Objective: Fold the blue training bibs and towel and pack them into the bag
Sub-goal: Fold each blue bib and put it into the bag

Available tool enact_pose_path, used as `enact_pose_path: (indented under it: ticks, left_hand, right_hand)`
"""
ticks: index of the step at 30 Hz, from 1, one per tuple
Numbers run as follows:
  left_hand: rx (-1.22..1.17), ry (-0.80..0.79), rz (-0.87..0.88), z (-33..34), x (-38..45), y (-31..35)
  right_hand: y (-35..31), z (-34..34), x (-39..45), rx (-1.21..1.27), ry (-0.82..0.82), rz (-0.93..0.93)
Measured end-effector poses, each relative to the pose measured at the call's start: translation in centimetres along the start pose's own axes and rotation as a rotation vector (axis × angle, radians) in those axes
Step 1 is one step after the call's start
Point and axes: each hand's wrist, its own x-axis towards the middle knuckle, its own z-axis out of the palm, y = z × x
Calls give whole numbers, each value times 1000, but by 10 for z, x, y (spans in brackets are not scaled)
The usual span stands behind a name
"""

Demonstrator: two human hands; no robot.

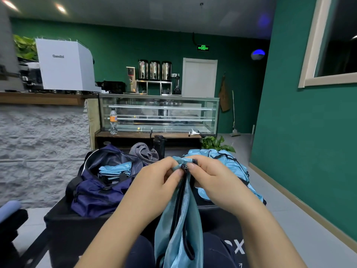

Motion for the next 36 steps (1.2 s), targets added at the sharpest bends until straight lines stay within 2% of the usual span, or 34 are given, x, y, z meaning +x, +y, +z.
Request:
enact_pose_path:
  ticks: [4,7,12,20,28,31,33,36]
  left_hand:
    - [124,33,144,-3,-2,1]
    - [23,68,167,-5,-4,9]
    - [-45,79,153,1,-6,15]
    - [-58,120,47,2,-5,7]
    - [22,168,27,1,-5,6]
    - [37,215,22,6,-6,8]
    - [-33,226,-12,8,-5,6]
    - [-186,139,-110,8,-1,-5]
  right_hand:
    - [6,1,0,-82,105,60]
    - [7,1,0,-77,193,83]
    - [2,1,-1,-46,312,-27]
    - [-5,-7,-9,42,33,-21]
    - [-7,-4,-10,88,-22,-60]
    - [-5,-2,-9,83,41,-92]
    - [0,-3,-6,107,103,-87]
    - [8,-10,-4,211,223,-80]
